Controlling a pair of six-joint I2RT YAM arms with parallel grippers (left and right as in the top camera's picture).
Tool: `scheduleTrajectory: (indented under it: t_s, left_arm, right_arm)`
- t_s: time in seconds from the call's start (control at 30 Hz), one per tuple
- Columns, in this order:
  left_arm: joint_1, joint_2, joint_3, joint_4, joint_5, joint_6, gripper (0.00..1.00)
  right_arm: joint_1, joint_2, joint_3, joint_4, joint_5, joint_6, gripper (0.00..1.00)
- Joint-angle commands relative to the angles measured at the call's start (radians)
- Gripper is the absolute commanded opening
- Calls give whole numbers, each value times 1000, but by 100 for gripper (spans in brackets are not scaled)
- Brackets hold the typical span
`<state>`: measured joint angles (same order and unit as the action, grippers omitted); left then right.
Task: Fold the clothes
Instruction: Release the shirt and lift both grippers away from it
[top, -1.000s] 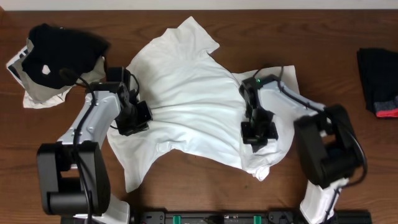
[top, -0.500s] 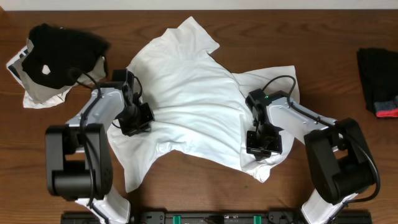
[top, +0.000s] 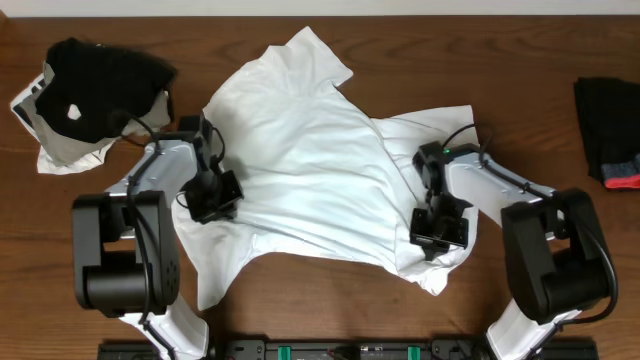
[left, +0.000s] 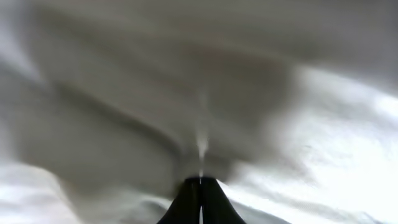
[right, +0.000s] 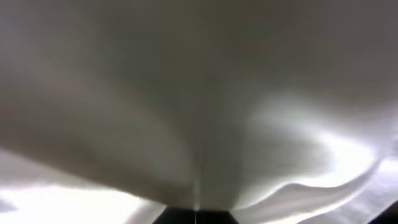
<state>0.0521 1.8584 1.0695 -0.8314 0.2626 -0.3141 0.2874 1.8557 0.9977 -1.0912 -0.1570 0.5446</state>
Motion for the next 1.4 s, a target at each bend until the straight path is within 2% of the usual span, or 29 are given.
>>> scheduleTrajectory:
  t_s: [0.0,0.27,0.77,1.1,1.37]
  left_arm:
    - [62,25,-14,-2,-97,-5,6]
    - [144,25,-14,-16,-96,7,6]
    - [146,25,-13,-106,-96,13,6]
    - [146,-4,-3,-159,-96,-2,6]
    - [146,-206,20,-208,-96,-1,6]
  right_arm:
    - [-43,0,-11,3,61,0,1]
    - [-104,0,-11,5,109,-4,1]
    - [-267,0,24,36,131,-45,1]
    - [-314,0,208,-55,132,-92,1]
    - [-314,-2,432,-222,187,-104,1]
